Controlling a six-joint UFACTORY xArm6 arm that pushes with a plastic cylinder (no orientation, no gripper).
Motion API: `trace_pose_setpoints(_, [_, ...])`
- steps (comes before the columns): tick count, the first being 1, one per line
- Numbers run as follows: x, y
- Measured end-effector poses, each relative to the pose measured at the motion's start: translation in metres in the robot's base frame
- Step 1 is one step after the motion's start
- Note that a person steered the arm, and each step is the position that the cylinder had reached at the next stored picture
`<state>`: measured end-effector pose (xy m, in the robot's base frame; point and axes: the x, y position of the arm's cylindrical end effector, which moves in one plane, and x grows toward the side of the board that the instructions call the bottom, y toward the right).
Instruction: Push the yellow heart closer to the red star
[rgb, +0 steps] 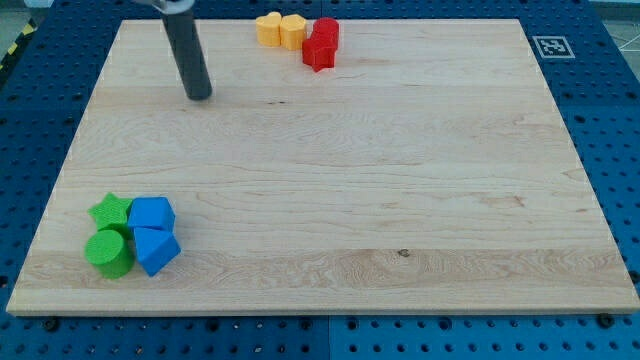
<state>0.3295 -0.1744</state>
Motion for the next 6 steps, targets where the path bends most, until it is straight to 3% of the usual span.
trace_pose_setpoints(2, [-0.125,-0.005])
trace_pose_setpoints(6, [-0.138,0.080])
